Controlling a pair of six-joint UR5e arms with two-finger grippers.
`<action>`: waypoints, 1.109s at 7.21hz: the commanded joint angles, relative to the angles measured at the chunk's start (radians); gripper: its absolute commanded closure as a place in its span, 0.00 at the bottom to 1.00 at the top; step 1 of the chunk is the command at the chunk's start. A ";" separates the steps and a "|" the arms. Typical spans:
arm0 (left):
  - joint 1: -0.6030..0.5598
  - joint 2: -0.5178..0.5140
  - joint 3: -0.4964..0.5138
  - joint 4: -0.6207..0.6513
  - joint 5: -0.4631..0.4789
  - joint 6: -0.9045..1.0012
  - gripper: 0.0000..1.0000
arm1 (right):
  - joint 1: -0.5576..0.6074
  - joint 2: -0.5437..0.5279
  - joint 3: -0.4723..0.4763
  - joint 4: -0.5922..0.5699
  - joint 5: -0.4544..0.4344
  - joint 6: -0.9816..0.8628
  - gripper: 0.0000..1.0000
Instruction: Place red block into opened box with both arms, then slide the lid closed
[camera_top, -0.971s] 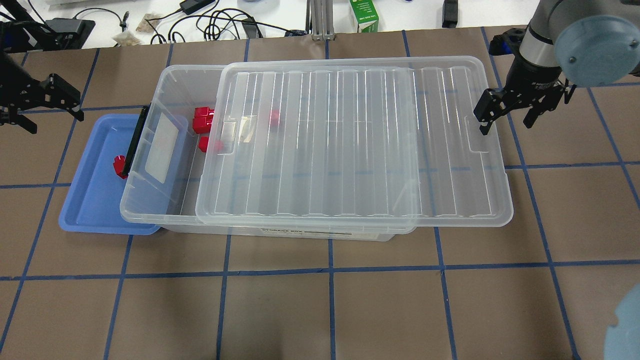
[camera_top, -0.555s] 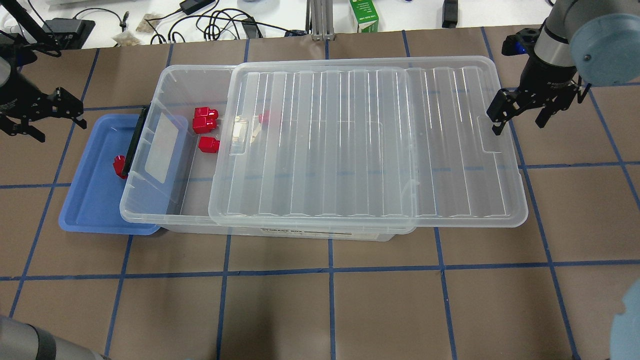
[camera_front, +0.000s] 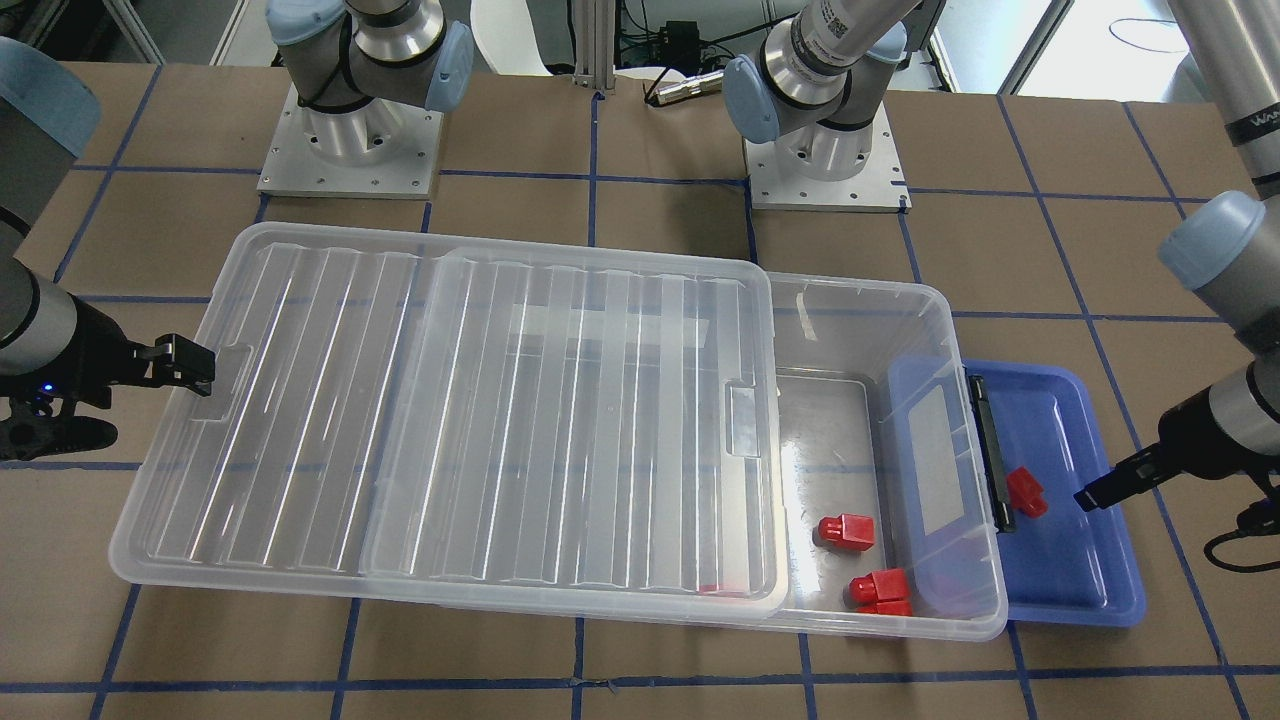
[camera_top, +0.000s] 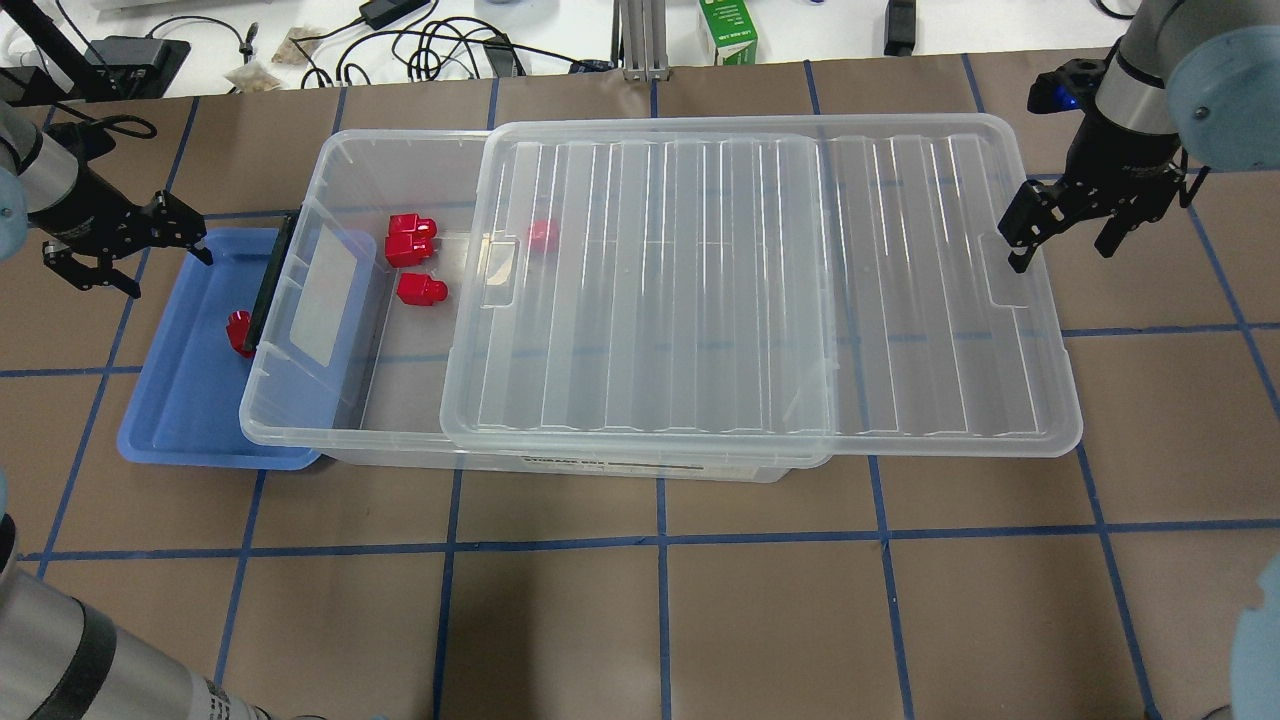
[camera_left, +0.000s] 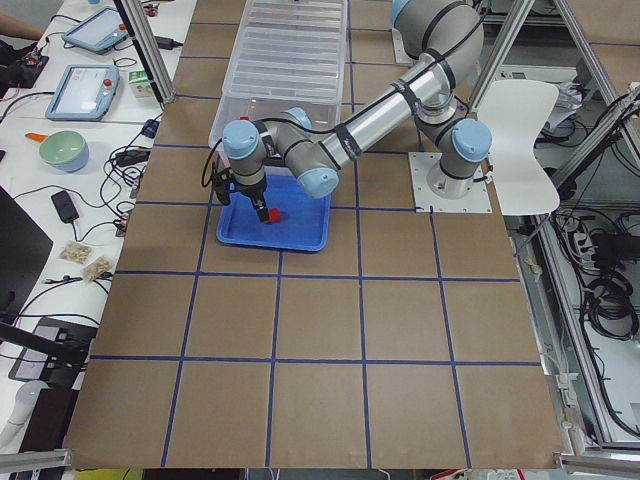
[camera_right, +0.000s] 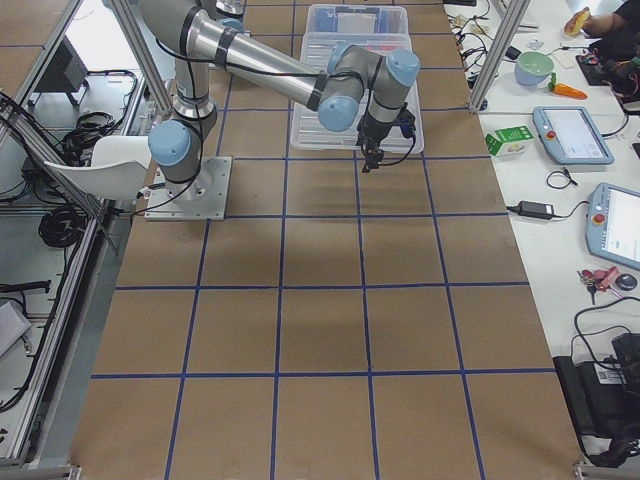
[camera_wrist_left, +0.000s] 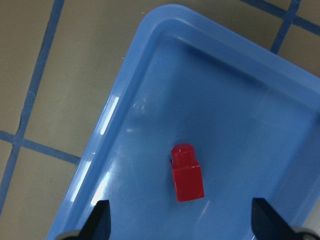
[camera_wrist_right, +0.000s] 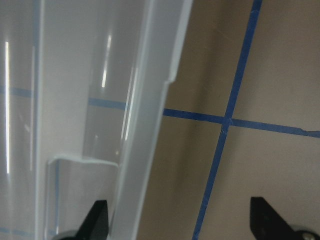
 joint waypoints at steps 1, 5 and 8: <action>-0.001 -0.029 -0.040 0.042 0.001 -0.106 0.00 | -0.001 -0.001 0.000 0.000 -0.003 0.000 0.00; -0.006 -0.030 -0.063 0.050 0.001 -0.123 0.00 | 0.005 -0.034 -0.023 0.018 0.010 0.016 0.00; -0.006 -0.057 -0.109 0.059 -0.014 -0.175 0.00 | 0.008 -0.147 -0.062 0.119 0.003 0.103 0.00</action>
